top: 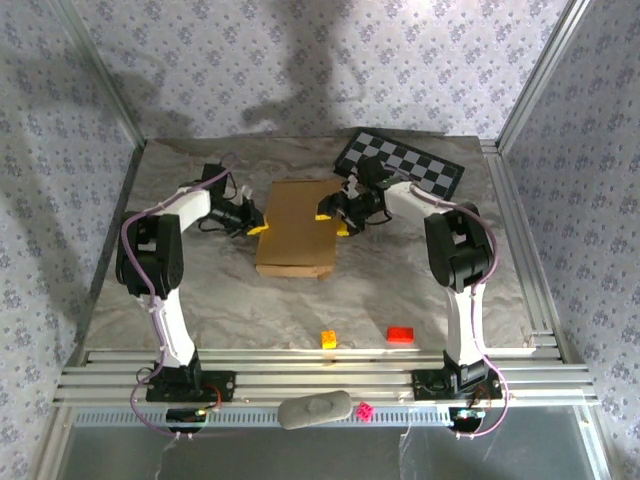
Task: Fold the paper box
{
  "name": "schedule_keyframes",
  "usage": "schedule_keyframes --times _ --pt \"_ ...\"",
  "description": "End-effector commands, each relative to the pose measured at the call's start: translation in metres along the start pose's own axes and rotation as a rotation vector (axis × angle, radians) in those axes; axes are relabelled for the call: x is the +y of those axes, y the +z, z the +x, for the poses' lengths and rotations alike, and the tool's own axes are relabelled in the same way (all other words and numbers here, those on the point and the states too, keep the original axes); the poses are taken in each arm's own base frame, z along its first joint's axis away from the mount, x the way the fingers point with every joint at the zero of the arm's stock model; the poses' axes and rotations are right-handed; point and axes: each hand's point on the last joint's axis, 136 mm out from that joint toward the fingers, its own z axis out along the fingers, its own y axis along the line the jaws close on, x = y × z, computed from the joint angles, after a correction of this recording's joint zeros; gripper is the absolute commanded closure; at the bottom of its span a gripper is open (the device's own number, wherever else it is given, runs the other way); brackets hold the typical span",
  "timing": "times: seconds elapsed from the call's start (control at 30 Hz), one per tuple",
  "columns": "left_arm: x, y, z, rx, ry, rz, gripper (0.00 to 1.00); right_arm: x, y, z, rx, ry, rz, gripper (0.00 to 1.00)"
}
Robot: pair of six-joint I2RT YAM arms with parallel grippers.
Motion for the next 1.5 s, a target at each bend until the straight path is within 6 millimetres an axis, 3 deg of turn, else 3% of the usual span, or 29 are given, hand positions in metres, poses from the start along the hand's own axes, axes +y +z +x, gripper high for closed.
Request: schedule_keyframes --times 0.0,0.2,0.3,0.53,0.87,1.23,1.37,1.47 --pt "0.070 0.009 0.027 0.072 -0.116 -0.224 0.92 0.016 -0.003 -0.003 -0.012 -0.029 0.011 0.29" --pt "0.079 0.007 0.028 0.079 -0.125 -0.236 0.92 0.023 0.002 0.004 0.024 -0.059 0.018 0.21" --pt "0.084 0.008 0.030 0.088 -0.129 -0.250 0.92 0.022 0.002 0.005 0.022 -0.046 0.006 0.01" --pt "0.092 0.010 0.035 0.100 -0.143 -0.267 0.92 0.012 0.000 0.003 -0.001 0.001 -0.047 0.00" --pt "0.101 0.012 0.040 0.120 -0.151 -0.278 0.93 0.020 0.023 -0.001 0.011 0.017 -0.186 0.01" --pt "0.100 0.013 0.039 0.121 -0.152 -0.270 0.93 0.032 0.040 -0.016 -0.025 0.062 -0.190 0.14" --pt "0.095 0.009 0.034 0.102 -0.152 -0.261 0.90 0.039 0.036 -0.019 -0.059 0.072 -0.146 0.25" --pt "0.086 0.001 0.026 0.071 -0.142 -0.249 0.83 0.041 0.030 -0.020 -0.090 0.093 -0.087 0.40"
